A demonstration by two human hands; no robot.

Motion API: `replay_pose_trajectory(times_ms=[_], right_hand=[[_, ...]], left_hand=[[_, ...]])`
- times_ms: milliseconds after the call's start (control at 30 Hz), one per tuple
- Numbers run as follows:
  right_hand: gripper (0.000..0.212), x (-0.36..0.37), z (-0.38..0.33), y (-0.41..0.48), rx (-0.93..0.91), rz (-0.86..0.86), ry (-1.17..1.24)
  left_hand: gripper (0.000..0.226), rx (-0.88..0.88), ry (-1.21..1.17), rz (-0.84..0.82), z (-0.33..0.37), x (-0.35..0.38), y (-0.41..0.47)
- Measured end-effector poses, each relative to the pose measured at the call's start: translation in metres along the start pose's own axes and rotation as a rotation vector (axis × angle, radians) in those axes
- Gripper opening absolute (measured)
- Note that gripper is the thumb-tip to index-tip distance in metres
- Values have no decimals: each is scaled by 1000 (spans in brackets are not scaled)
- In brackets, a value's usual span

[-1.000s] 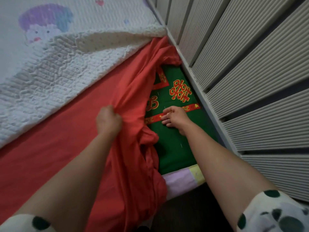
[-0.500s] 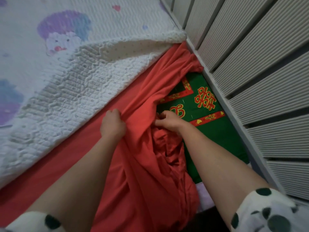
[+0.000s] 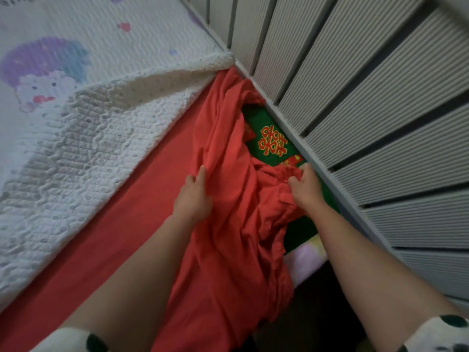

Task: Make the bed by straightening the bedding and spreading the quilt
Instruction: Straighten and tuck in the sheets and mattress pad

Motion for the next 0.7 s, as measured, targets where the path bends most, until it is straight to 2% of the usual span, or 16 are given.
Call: replay_pose_trajectory(times_ms=[100,200,267,400,533,633,700], right_hand=[[18,-46,58,-7,33,134,-168],[25,-80,119,-14,155,198,-336],[29,-96,150,-22,216,210,-422],[37,-115,223,-39,405,174,-533],[35,-105,271,-44,477,92,-561],[37,-86,278,-37,420,19,-448],[36,-77,278,-31,373,7,-390]], left_hand=[[82,77,27,-84,35,36,-4],[80,177,11,-156,74,83,-9],[76,242,44,-189,95,113,-13],[62,315,273,-197,125,157,-20],[62,312,343,-276,135,197,-24],[71,294,395,-306,136,219,-29],[68,286,437,-283,139,227,-30]])
Point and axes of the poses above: each hand's wrist, its own y-axis towards the middle knuckle, its own x-axis out of the palm, z = x × y, the point moved 9 cm from there along y, towards the middle knuckle, and after that the axes turned 15 degrees about -y, right-handed, at the moved point
